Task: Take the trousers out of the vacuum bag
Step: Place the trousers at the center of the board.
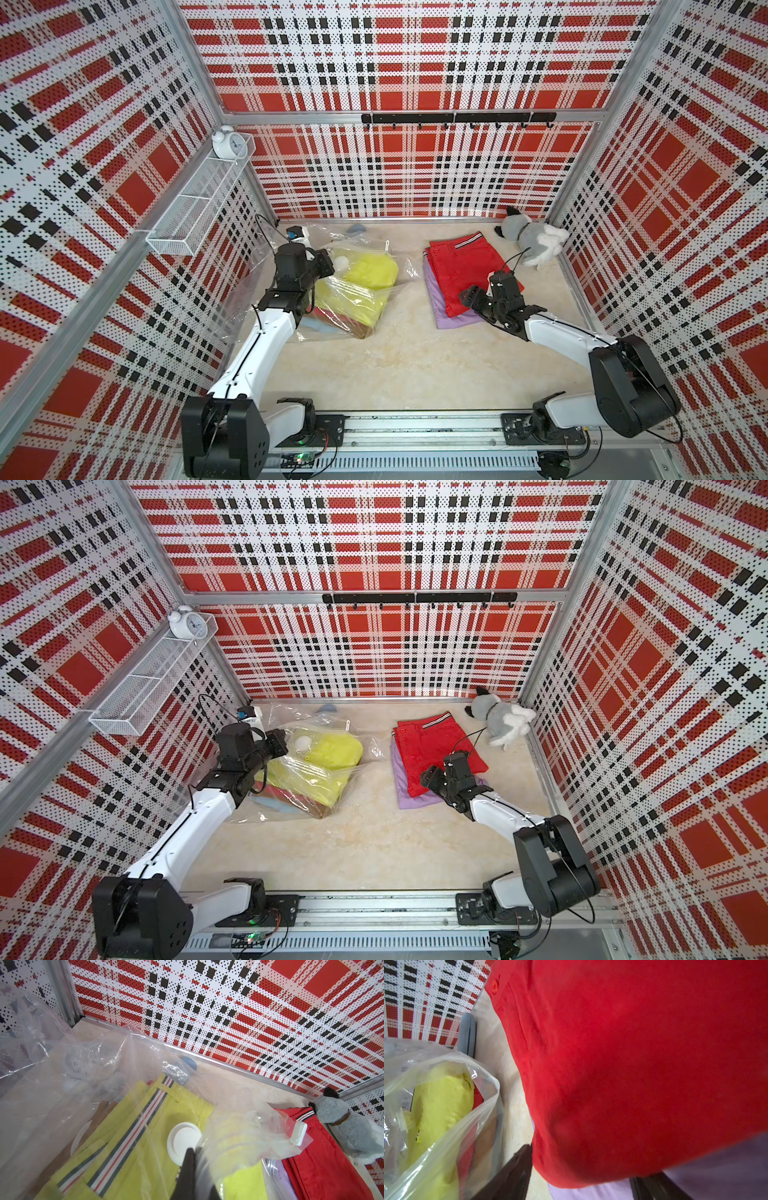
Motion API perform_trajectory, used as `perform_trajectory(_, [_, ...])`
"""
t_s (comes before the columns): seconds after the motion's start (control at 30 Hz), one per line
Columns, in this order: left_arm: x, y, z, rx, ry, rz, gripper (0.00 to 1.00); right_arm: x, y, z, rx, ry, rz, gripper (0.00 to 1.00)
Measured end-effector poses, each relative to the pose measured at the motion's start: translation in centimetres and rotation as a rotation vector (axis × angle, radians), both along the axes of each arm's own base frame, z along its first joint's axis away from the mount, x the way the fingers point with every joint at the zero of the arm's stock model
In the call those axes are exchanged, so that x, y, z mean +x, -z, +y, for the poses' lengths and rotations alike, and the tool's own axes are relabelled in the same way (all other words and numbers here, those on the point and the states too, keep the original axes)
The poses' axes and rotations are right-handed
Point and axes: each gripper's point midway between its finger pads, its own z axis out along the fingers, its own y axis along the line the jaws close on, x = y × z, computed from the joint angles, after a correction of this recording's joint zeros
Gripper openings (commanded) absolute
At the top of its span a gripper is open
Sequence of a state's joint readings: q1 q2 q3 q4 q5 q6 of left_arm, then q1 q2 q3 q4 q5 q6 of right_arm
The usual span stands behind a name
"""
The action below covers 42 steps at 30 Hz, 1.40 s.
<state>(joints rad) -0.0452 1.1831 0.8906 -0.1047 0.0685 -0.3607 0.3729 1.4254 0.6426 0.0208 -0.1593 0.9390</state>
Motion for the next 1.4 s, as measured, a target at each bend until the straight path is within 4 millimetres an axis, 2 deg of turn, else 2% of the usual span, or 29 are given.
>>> perform_trajectory(0.17, [0.0,0.0,0.0,-0.002,0.001,0.0,0.0,-0.5,1.4,1.7,0.017,-0.039,0.037,0.73])
perform_trajectory(0.3, [0.0,0.0,0.0,-0.002,0.001,0.0,0.0,-0.5,1.6,2.5,0.034,-0.048,0.038,0.65])
perform_trajectory(0.37, [0.0,0.0,0.0,-0.002,0.001,0.0,0.0,-0.4,1.8,2.7,0.041,-0.044,0.038,0.57])
perform_trajectory(0.53, [0.0,0.0,0.0,-0.002,0.001,0.0,0.0,-0.1,1.9,2.8,0.044,-0.037,0.035,0.13])
perform_trajectory(0.6, [0.0,0.0,0.0,-0.002,0.001,0.0,0.0,0.1,1.6,2.9,0.047,-0.039,0.027,0.06])
perform_trajectory(0.8, [0.0,0.0,0.0,-0.002,0.0,0.0,0.0,0.7,0.1,3.2,0.035,-0.044,0.014,0.02])
perform_trajectory(1.1, [0.0,0.0,0.0,-0.002,0.0,0.0,0.0,3.5,-6.7,3.9,0.017,-0.052,-0.107,0.0])
perform_trajectory(1.4, [0.0,0.0,0.0,-0.002,0.001,0.0,0.0,4.1,-9.8,4.1,-0.072,-0.064,-0.162,0.0])
